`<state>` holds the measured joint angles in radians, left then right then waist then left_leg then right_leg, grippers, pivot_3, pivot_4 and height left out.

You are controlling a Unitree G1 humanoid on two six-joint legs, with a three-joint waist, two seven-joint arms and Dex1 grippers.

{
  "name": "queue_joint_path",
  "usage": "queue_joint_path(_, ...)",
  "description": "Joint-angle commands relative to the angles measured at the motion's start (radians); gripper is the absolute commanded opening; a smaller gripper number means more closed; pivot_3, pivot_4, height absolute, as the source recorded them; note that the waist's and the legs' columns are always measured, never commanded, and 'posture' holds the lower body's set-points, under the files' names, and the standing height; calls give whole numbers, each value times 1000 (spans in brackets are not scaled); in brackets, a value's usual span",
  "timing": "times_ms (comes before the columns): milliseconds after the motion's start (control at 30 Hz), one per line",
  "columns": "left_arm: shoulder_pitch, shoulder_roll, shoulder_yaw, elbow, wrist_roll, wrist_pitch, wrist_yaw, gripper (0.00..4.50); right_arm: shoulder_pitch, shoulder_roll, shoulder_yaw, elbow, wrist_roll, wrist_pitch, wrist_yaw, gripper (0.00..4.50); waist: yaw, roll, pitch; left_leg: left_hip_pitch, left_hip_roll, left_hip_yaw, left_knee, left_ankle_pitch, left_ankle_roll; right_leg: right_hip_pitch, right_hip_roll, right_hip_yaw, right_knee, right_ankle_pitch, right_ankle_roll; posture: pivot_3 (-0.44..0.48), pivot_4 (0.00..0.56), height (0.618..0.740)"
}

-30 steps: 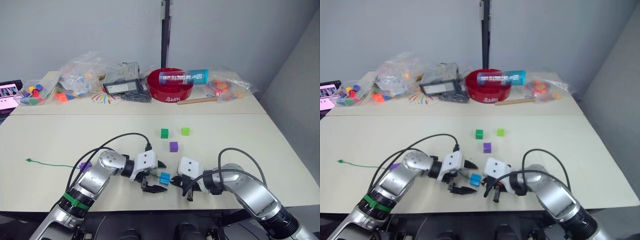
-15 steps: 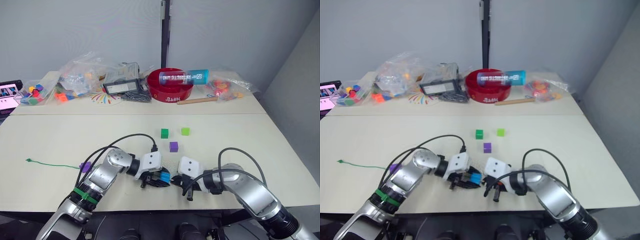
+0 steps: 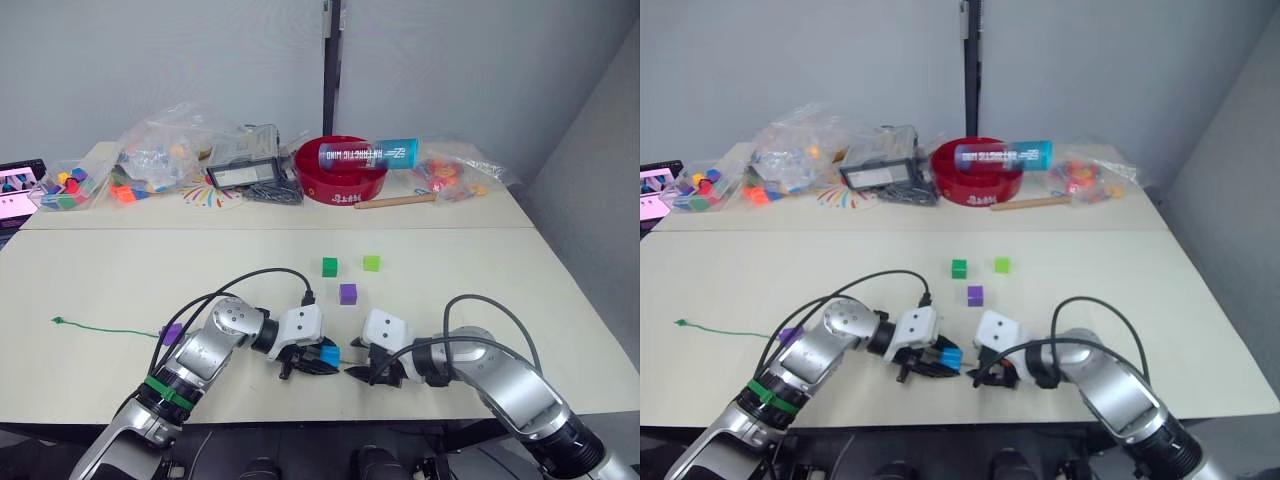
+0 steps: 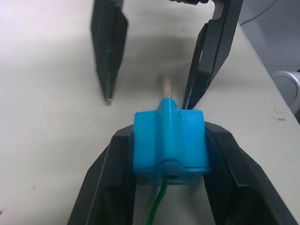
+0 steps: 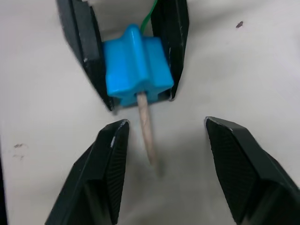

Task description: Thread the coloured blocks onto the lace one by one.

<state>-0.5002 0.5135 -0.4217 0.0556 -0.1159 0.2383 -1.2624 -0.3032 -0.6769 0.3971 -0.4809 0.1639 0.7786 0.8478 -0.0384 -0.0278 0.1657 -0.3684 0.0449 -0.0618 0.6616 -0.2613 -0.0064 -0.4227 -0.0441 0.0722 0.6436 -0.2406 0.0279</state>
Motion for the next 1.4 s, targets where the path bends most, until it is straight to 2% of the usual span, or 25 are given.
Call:
queue_joint_path(33,-6,5,-1,-12,8,-14,-3,1394,39,-32,1,2,2,-10,17,2649,1,0,0,0,0,0,0,0,0,0,0,0,0,0,0,0,150,731)
queue_joint_path(167,-6,4,-1,-11,9,-14,-2,1394,56,-33,7,11,0,-28,11,2649,1,0,0,0,0,0,0,0,0,0,0,0,0,0,0,0,150,731)
queue_joint_path(300,-4,4,-3,-15,10,-13,-2,1394,50,-16,12,22,-4,-34,-1,1503,1,0,0,0,0,0,0,0,0,0,0,0,0,0,0,0,150,731)
queue_joint_path(433,-1,9,-3,-18,11,-15,-3,1394,53,-18,18,31,-8,-32,0,102,-2,0,0,1,0,0,0,0,0,1,0,0,1,0,0,0,150,731)
queue_joint_path(467,0,10,-2,-19,12,-16,-4,1394,53,-19,18,33,-10,-35,0,1,-2,0,0,1,0,0,0,0,0,1,0,0,1,0,0,0,150,731)
queue_joint_path(667,8,44,19,-30,18,-26,0,1394,37,-17,18,51,-19,-48,0,0,-4,0,0,1,0,0,0,0,0,1,0,0,1,0,0,0,150,731)
queue_joint_path(800,28,103,69,-32,2,-36,-1,1394,17,-22,16,49,-13,-54,10,0,-7,0,0,2,0,0,0,0,0,1,0,0,2,0,0,0,150,731)
queue_joint_path(933,60,200,141,-5,-23,-68,-30,1394,2,-34,18,47,-14,-60,22,0,-7,0,0,2,0,0,0,0,0,0,0,0,2,0,1,0,150,731)
queue_joint_path(1067,101,307,200,77,-17,-142,-66,1394,-15,-35,24,59,-17,-66,24,0,-7,0,0,2,1,0,0,0,0,0,0,0,2,0,0,0,150,731)
queue_joint_path(1233,129,428,263,289,-1,-287,-122,1394,-27,-29,30,69,-20,-77,21,0,-10,0,0,3,1,1,0,0,0,0,1,0,2,-1,0,0,150,731)
queue_joint_path(1400,146,484,297,491,15,-424,-148,1394,-31,-31,30,83,-24,-91,22,0,-13,1,-1,5,2,2,-1,0,0,0,1,0,3,-2,-1,0,150,731)
